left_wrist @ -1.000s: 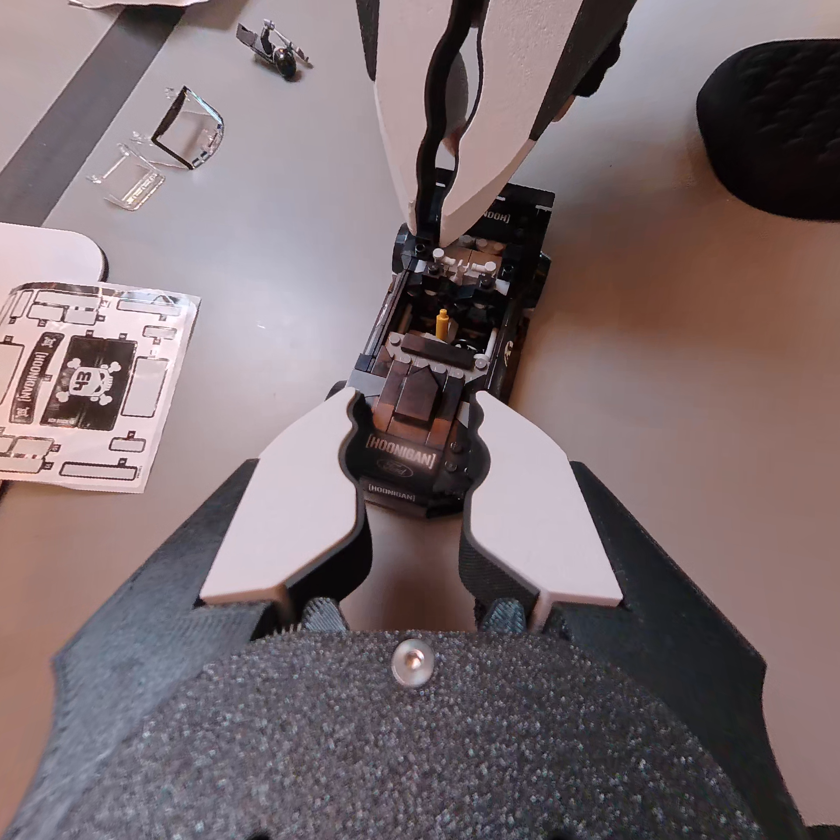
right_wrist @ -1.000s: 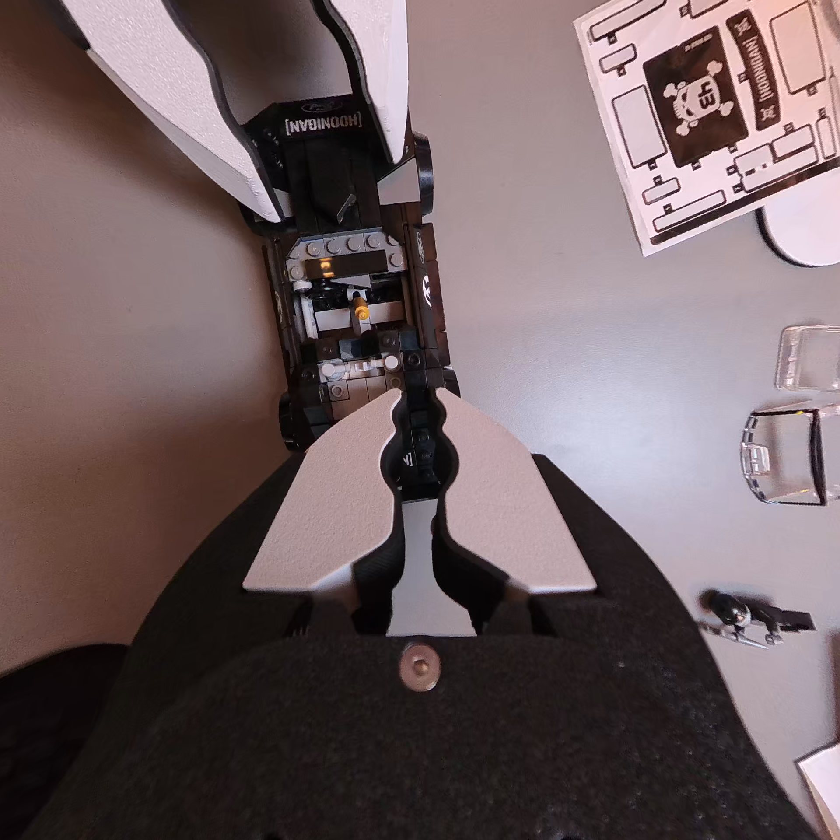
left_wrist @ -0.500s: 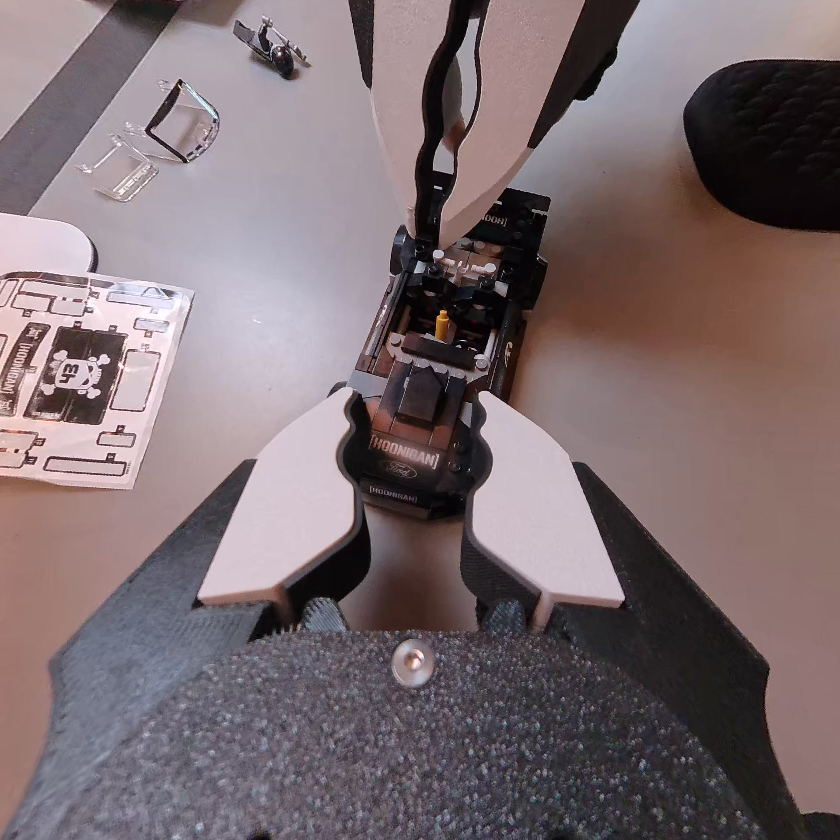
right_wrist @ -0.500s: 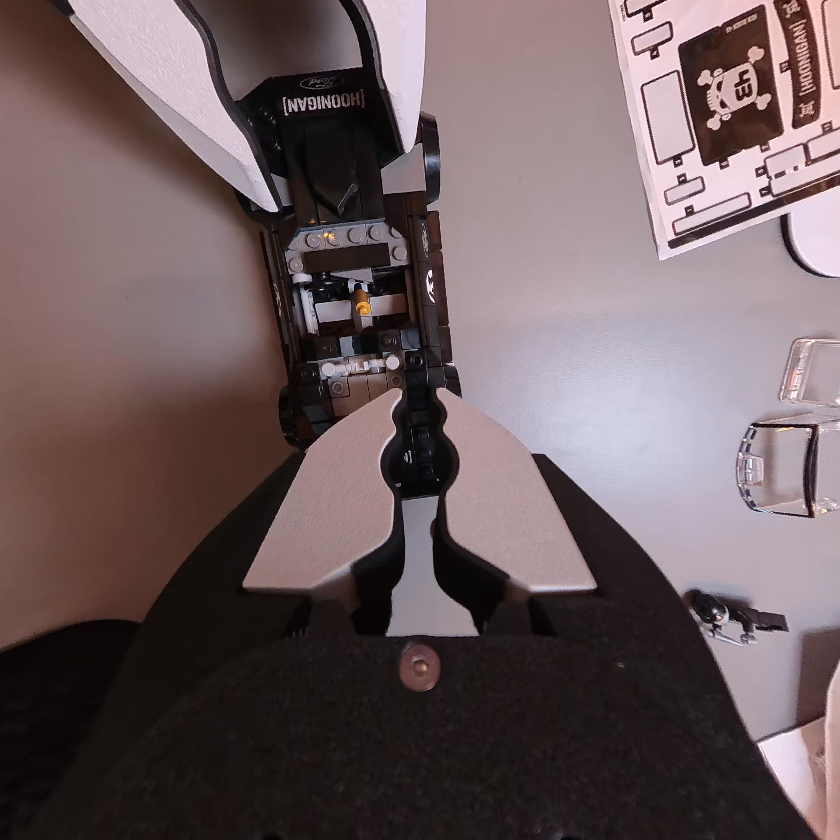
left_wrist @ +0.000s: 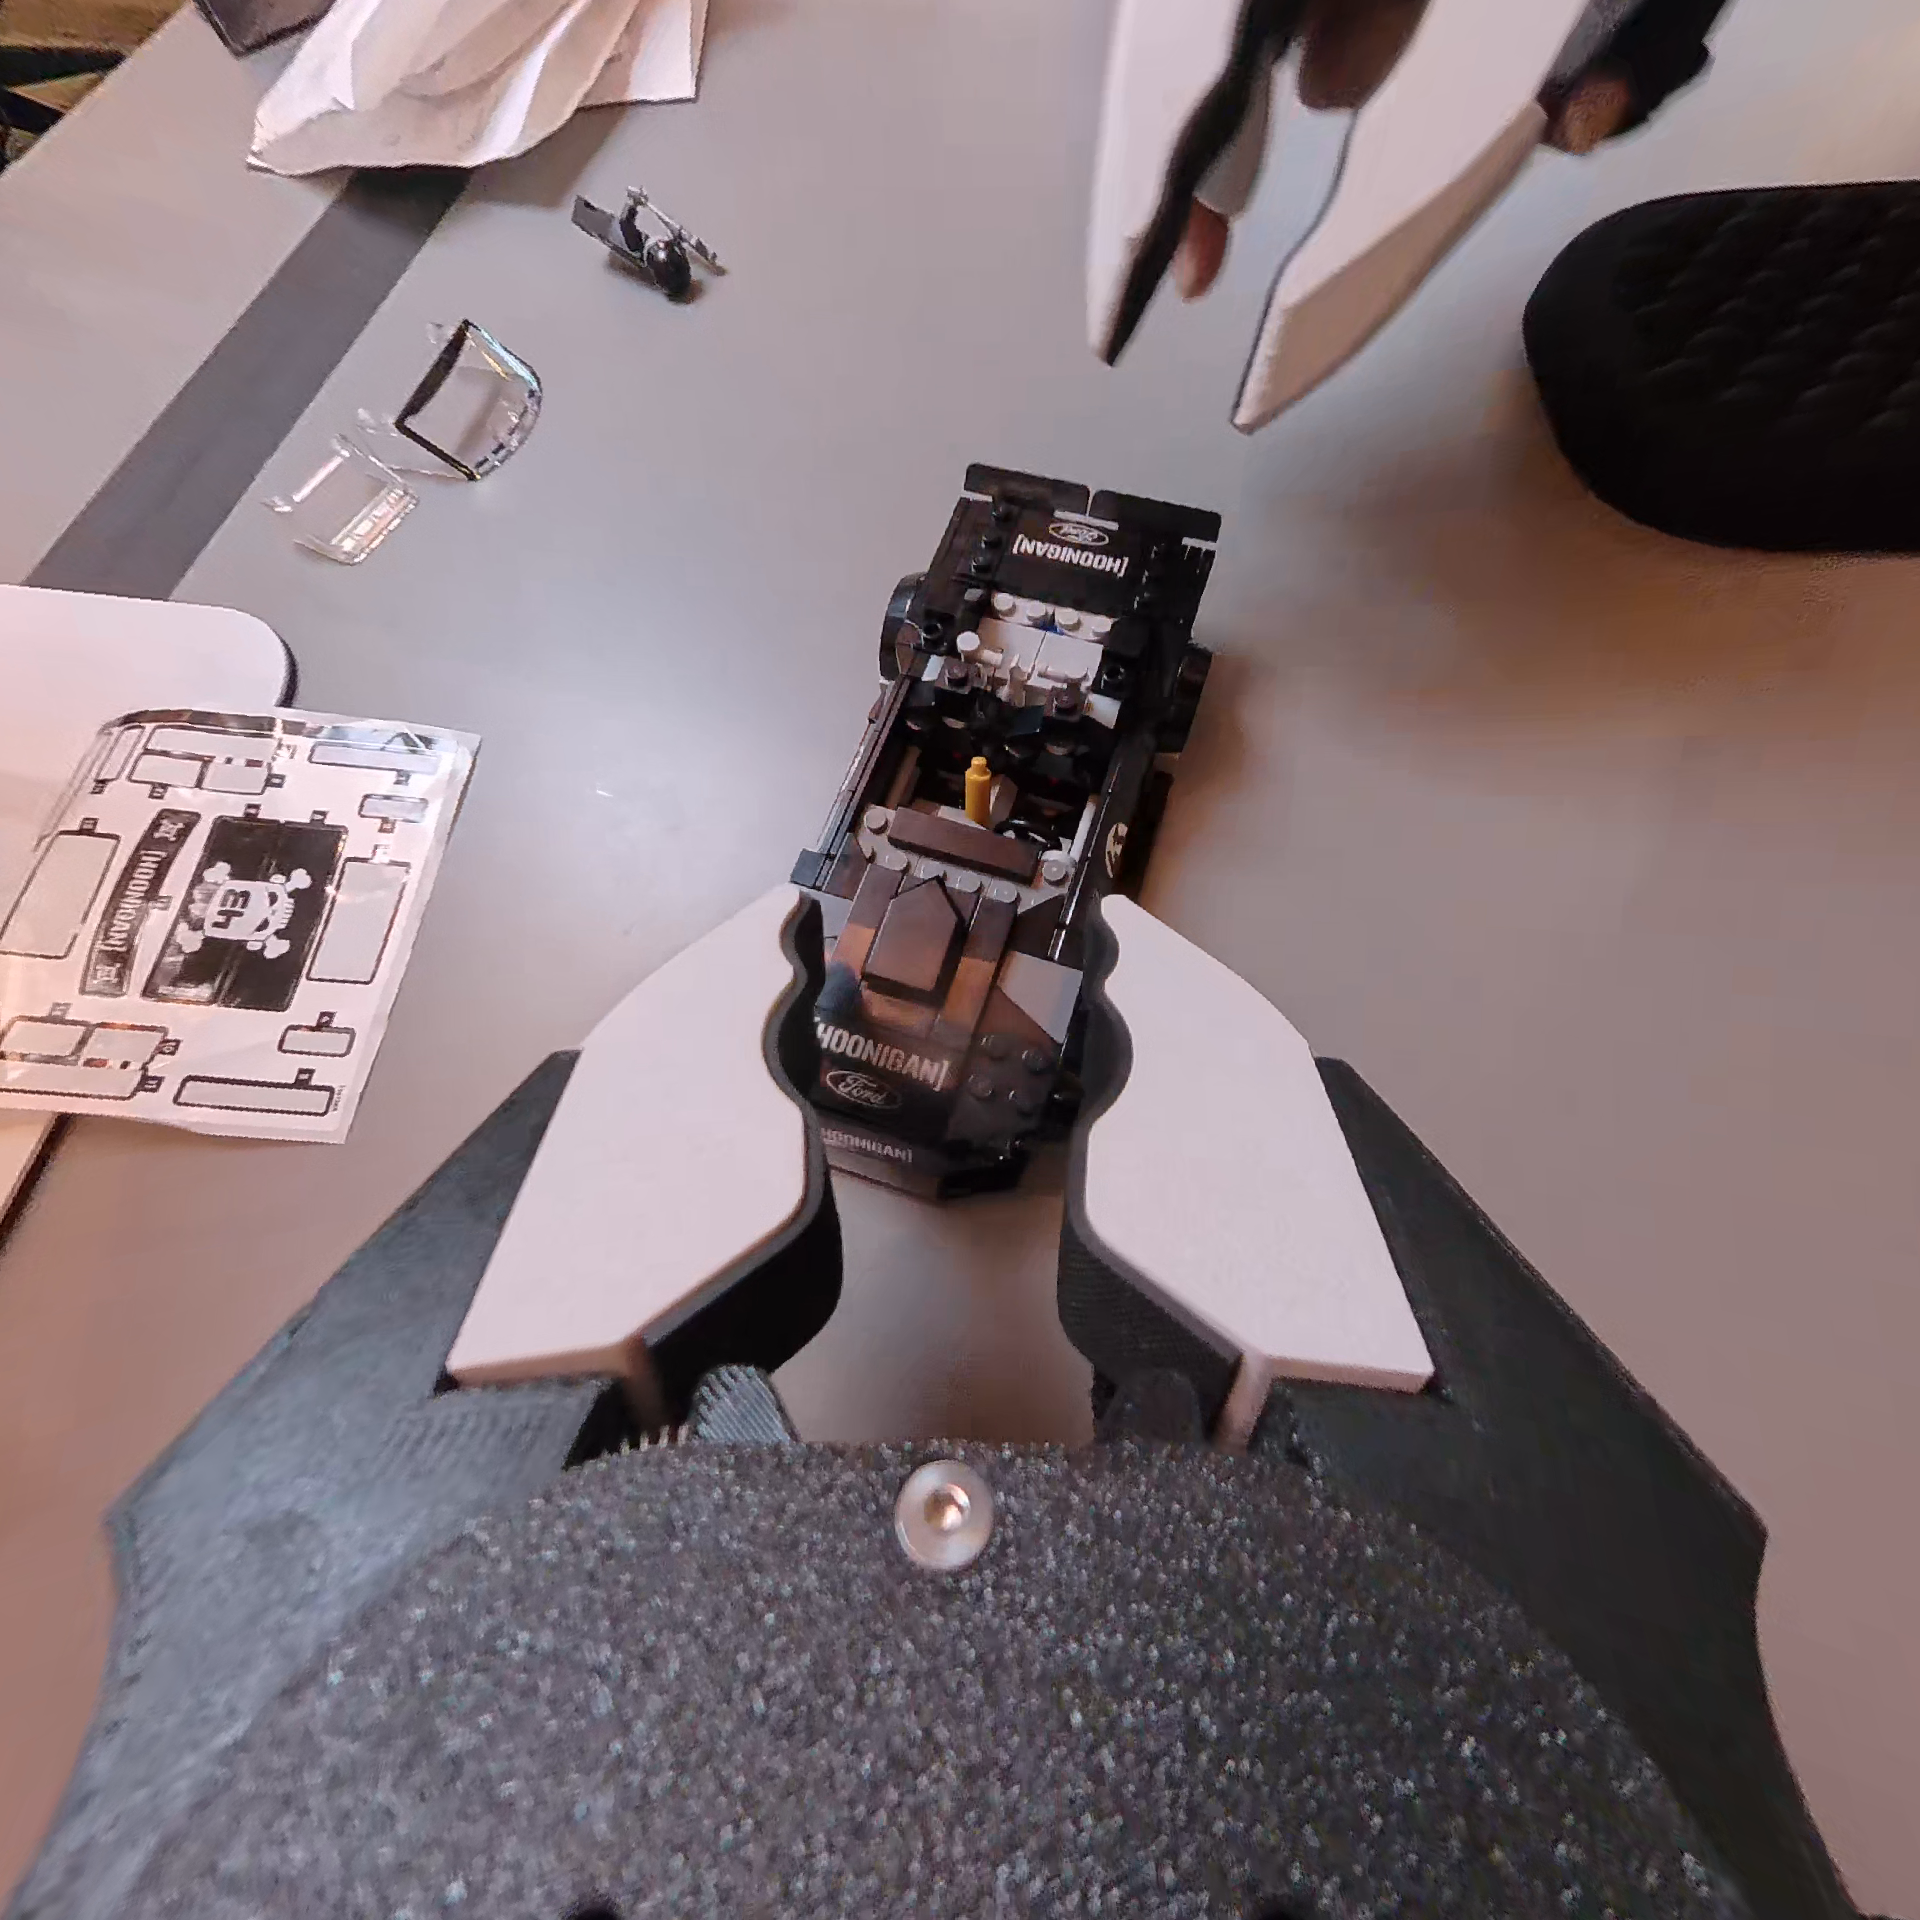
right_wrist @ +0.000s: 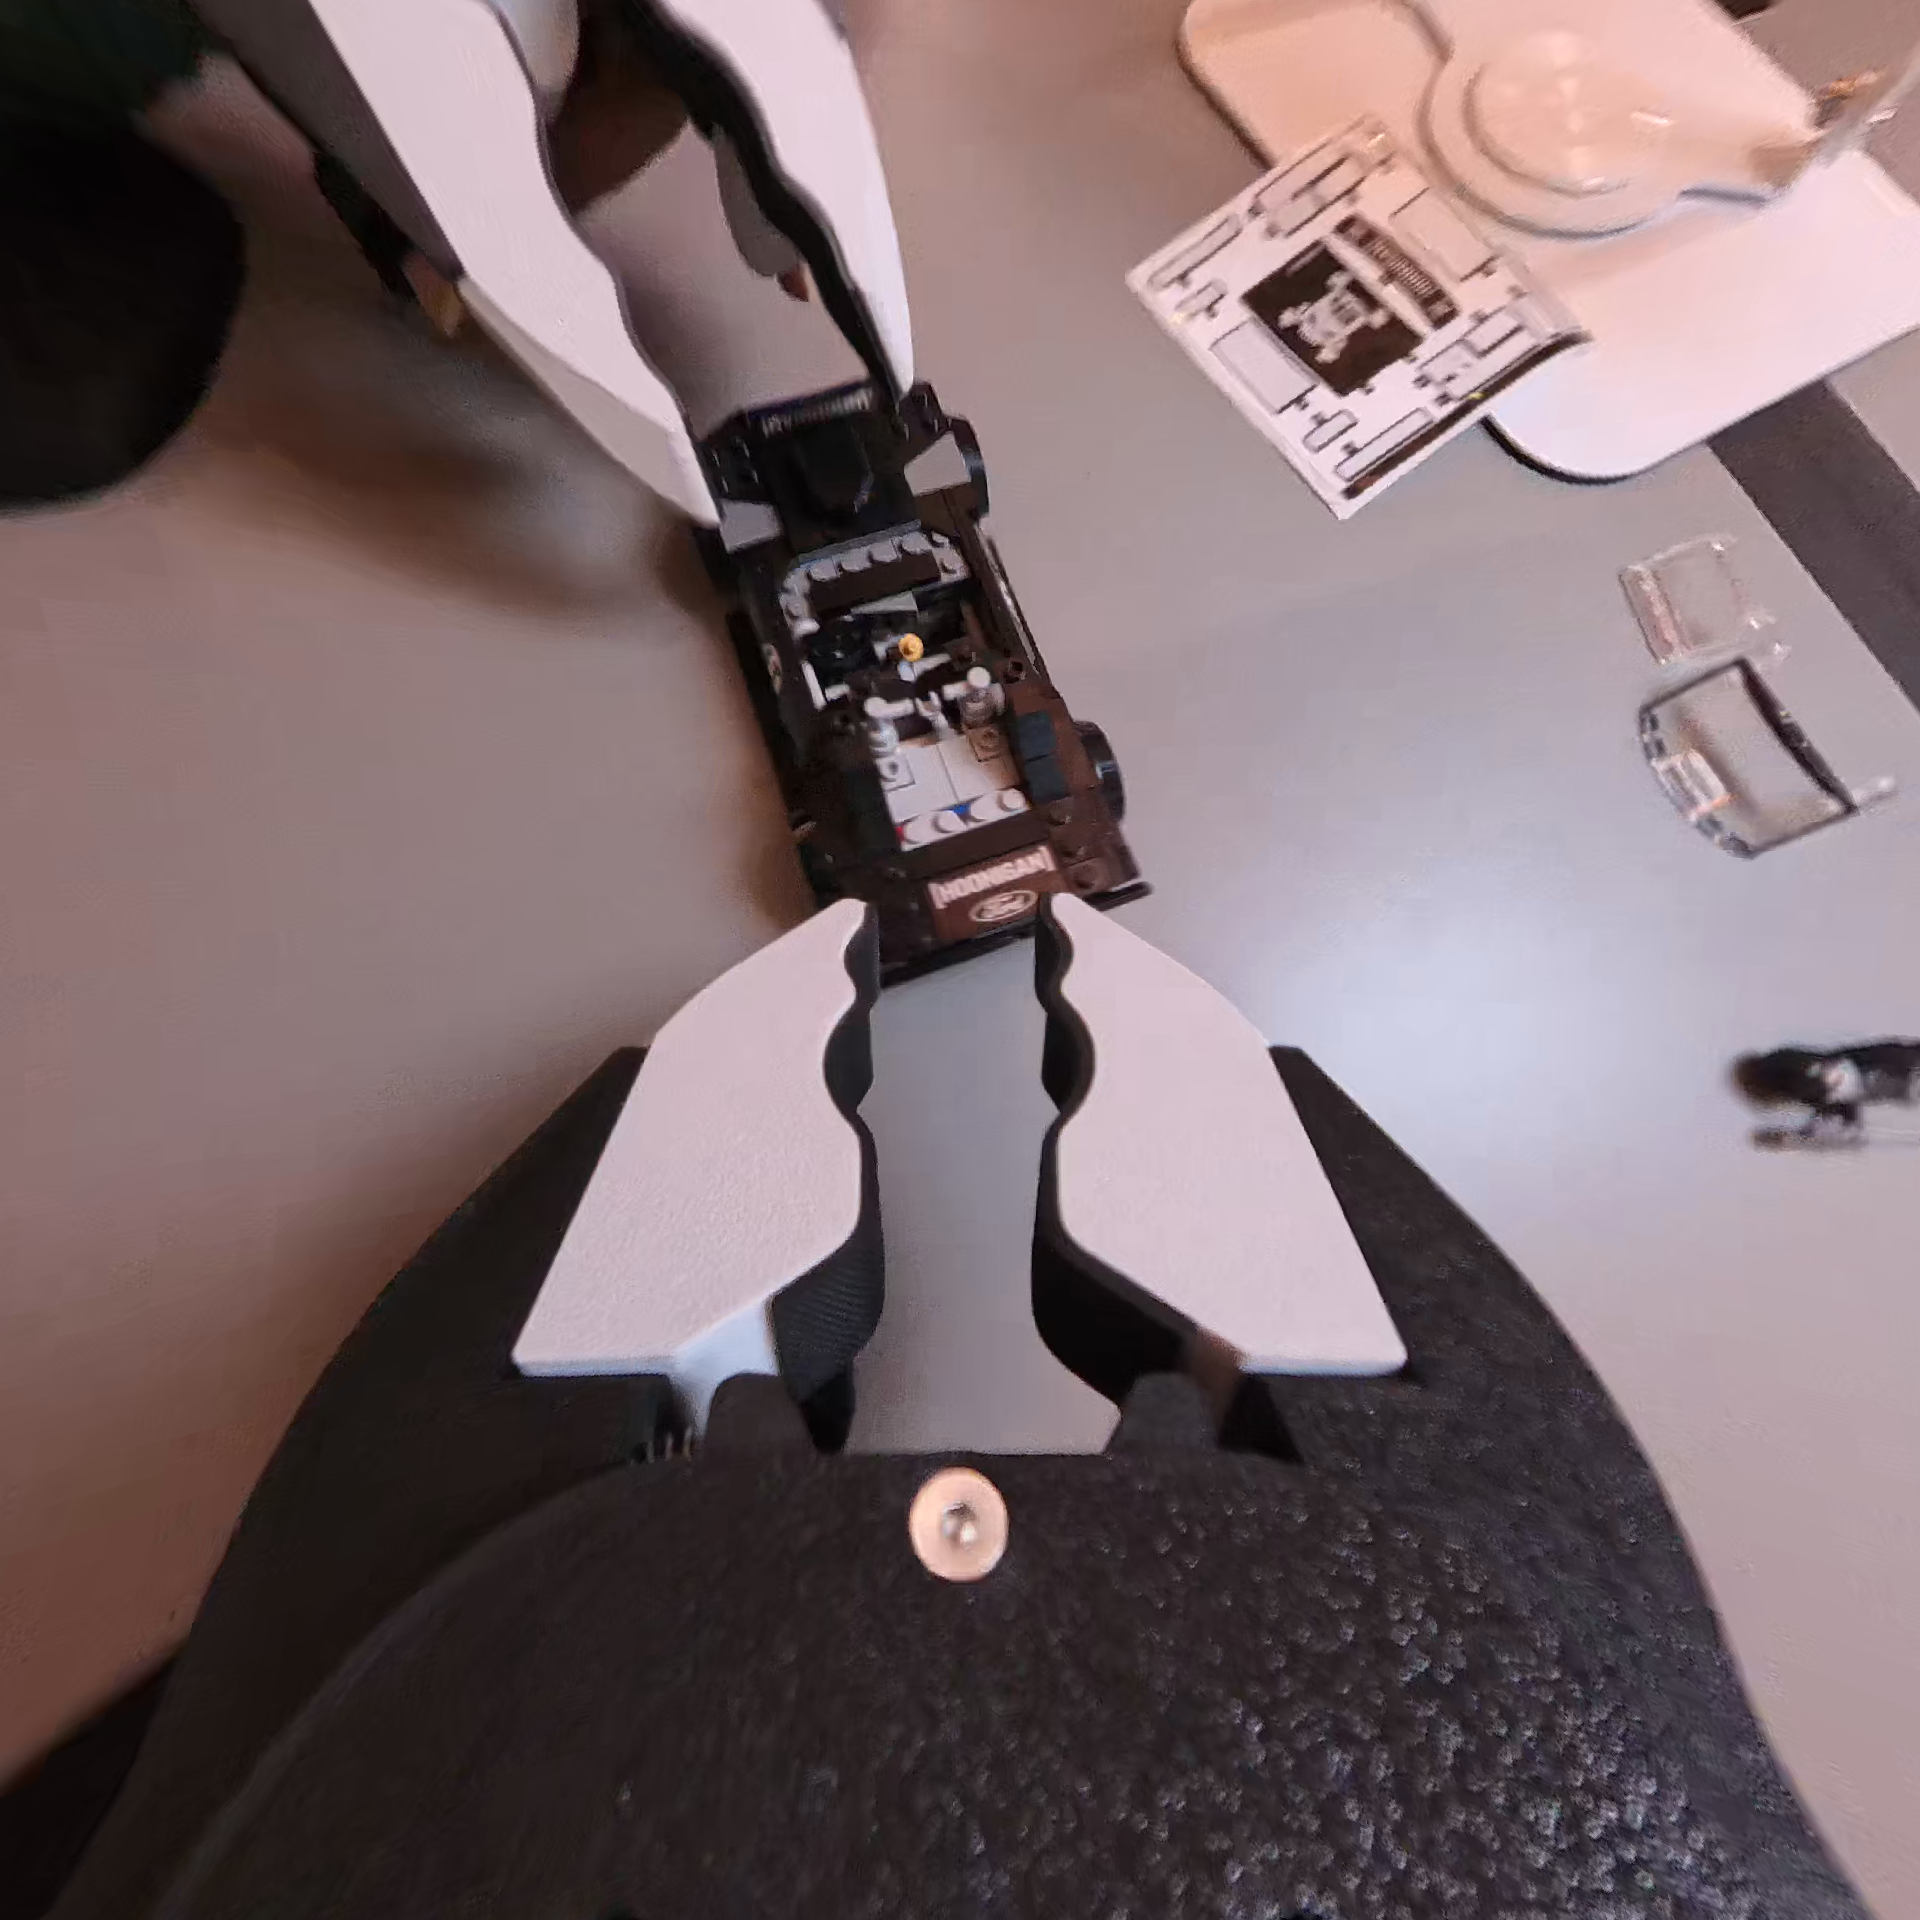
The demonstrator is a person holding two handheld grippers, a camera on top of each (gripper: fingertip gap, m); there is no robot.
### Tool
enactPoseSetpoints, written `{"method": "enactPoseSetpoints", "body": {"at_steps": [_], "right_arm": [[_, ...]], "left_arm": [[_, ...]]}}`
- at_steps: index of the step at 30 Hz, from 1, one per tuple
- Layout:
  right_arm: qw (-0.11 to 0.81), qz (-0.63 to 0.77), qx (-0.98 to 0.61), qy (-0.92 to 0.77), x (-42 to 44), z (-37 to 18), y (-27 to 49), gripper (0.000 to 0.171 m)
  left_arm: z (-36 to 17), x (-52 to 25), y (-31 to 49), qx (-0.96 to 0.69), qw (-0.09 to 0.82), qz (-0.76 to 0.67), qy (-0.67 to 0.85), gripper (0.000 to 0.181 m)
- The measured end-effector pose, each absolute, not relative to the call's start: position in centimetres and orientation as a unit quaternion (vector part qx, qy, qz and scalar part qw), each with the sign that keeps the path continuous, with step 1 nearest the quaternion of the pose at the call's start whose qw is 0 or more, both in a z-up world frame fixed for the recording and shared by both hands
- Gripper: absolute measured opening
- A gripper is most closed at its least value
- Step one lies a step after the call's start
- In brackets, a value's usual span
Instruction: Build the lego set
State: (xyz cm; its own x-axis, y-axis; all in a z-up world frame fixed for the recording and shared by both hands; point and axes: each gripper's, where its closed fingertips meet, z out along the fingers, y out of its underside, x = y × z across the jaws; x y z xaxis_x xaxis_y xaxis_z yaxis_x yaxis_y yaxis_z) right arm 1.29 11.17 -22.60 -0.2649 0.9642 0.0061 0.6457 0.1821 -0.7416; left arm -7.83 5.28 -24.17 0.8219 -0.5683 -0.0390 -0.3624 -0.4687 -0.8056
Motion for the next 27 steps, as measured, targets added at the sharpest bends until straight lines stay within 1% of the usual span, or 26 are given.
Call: {"method": "enactPoseSetpoints", "body": {"at_steps": [2, 6, 10, 17, 22, 27], "right_arm": [[0.285, 0.345, -0.577, -0.683, 1.8, -22.3, 10.4, 0.025], [0.362, 0.365, -0.599, -0.614, 2.3, -21.4, 9.2, 0.024], [0.401, 0.355, -0.615, -0.578, 2.5, -21.3, 9.0, 0.023], [0.409, 0.359, -0.616, -0.57, 2.4, -21.9, 8.4, 0.023], [0.416, 0.348, -0.611, -0.576, 2.4, -22.0, 8.2, 0.023], [0.391, 0.371, -0.629, -0.561, 2.3, -22.3, 8.7, 0.026]], "left_arm": [[-23.8, -7.7, 5.3, -0.847, 0.448, -0.113, 0.262, 0.045], [-22.9, -7.1, 5.4, -0.843, 0.474, -0.102, 0.234, 0.041], [-22.7, -6.5, 5.0, -0.84, 0.496, -0.091, 0.2, 0.041], [-23.0, -6.8, 3.8, -0.84, 0.524, -0.054, 0.131, 0.042], [-23.9, -8.4, 3.2, -0.852, 0.51, -0.022, 0.115, 0.046], [-25.3, -9.1, 2.6, -0.869, 0.479, -0.022, 0.125, 0.053]]}}
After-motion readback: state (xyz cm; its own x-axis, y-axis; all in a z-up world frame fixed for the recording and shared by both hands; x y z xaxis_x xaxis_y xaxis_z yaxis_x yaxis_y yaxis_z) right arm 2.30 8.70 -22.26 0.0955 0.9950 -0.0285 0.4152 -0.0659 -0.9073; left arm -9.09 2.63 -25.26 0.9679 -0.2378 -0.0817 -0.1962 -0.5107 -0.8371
